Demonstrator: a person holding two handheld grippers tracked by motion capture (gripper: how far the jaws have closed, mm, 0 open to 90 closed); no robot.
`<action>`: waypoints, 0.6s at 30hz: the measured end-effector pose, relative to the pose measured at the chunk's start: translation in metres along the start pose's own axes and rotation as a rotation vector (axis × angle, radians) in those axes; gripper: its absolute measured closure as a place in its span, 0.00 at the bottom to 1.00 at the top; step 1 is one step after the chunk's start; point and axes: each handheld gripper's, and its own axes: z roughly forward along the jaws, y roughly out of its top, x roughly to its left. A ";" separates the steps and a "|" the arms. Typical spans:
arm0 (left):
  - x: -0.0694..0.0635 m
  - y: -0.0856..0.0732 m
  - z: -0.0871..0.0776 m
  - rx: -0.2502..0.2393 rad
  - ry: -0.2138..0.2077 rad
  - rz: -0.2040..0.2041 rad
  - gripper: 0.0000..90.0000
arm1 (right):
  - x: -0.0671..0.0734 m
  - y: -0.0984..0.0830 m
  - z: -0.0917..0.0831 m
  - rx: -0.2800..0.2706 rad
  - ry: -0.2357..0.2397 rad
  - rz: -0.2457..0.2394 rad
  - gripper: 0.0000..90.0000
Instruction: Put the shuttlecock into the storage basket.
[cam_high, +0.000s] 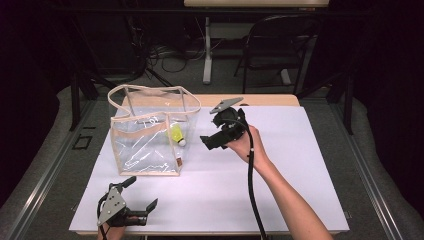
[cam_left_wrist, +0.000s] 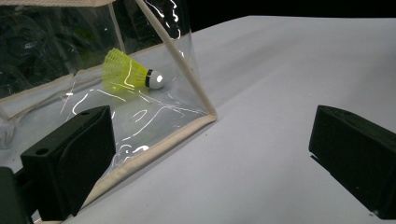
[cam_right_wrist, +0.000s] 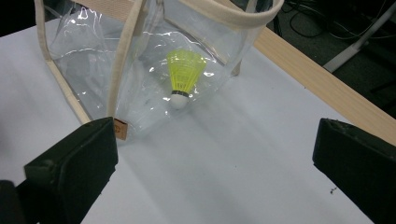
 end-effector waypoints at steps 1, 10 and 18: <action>0.000 0.000 0.000 0.000 0.001 0.000 0.01 | 0.002 -0.004 -0.004 -0.006 -0.001 -0.004 0.00; 0.000 0.000 0.000 0.003 -0.001 0.003 0.01 | 0.007 -0.026 -0.016 -0.042 0.003 -0.015 0.00; 0.000 0.000 0.000 0.000 0.000 0.001 0.01 | 0.010 -0.040 -0.024 -0.064 0.004 -0.011 0.00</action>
